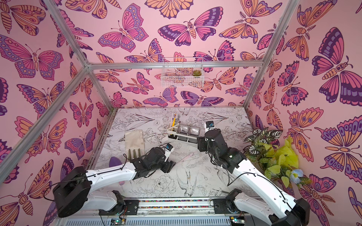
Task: Place the toothbrush into the toothbrush holder
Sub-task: Pick up the toothbrush from the center of the board.
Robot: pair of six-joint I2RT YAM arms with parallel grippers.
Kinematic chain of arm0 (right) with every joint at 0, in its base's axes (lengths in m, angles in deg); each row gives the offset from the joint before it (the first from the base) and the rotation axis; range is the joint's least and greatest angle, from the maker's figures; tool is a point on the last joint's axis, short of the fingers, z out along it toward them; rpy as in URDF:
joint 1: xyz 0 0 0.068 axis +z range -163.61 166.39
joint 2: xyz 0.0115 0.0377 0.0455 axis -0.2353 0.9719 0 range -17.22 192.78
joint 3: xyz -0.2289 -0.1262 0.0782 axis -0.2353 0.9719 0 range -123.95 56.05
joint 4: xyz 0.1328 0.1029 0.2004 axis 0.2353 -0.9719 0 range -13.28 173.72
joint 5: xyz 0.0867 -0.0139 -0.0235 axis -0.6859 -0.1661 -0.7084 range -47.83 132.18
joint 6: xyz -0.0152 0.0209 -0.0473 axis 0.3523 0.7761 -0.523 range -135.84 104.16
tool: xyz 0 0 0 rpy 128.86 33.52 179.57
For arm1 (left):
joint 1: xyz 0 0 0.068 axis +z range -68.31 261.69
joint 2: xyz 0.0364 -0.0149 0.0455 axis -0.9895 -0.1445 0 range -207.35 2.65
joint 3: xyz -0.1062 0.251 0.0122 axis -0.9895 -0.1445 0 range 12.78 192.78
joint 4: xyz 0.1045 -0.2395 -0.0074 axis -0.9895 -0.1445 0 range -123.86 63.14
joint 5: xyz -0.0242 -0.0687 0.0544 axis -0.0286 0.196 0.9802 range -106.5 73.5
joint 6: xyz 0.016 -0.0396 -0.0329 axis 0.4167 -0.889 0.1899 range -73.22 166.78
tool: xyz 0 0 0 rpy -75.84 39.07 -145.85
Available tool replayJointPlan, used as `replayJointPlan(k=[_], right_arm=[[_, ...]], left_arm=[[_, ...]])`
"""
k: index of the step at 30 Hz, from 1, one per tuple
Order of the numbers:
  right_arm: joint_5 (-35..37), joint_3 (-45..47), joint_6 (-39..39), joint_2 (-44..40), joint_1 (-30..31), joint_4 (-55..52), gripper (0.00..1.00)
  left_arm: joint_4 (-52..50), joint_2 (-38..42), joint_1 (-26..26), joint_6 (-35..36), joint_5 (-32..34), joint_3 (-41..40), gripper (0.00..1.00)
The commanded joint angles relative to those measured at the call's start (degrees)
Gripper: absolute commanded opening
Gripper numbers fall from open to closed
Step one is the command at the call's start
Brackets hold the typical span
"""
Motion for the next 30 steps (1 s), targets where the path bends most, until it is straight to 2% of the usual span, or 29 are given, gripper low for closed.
replayJointPlan(k=[1, 8, 15, 19, 27, 29, 30], right_arm=[[-1.93, 2.91, 1.57, -1.35, -1.54, -2.99, 0.62], [-6.36, 7.42, 2.63, -3.21, -3.85, -1.48, 0.62], [-8.62, 10.01, 3.06, -5.96, -3.86, -0.08, 0.62], [-8.06, 10.79, 2.96, -7.61, -3.86, -0.96, 0.62], [-9.06, 11.82, 2.91, -10.1, -3.86, -3.39, 0.62], [-9.01, 12.23, 3.0, -10.85, -3.87, -3.66, 0.62], [-8.75, 12.46, 2.93, -11.12, -3.86, -3.76, 0.62]], left_arm=[[-1.54, 1.1, -1.71, 1.87, -1.58, -1.8, 0.66], [-4.33, -1.36, -3.73, 1.04, 4.1, -1.38, 0.66], [-1.08, -8.2, -3.76, 3.5, 6.6, -0.6, 0.65], [-1.0, -12.07, -3.72, 3.59, 4.59, 0.53, 0.57], [-0.14, -17.88, -3.77, 1.36, 7.42, 2.36, 0.39], [-0.3, -19.15, -3.77, 1.53, 7.83, 3.13, 0.27], [-0.33, -19.66, -3.69, 1.6, 7.96, 3.39, 0.25]])
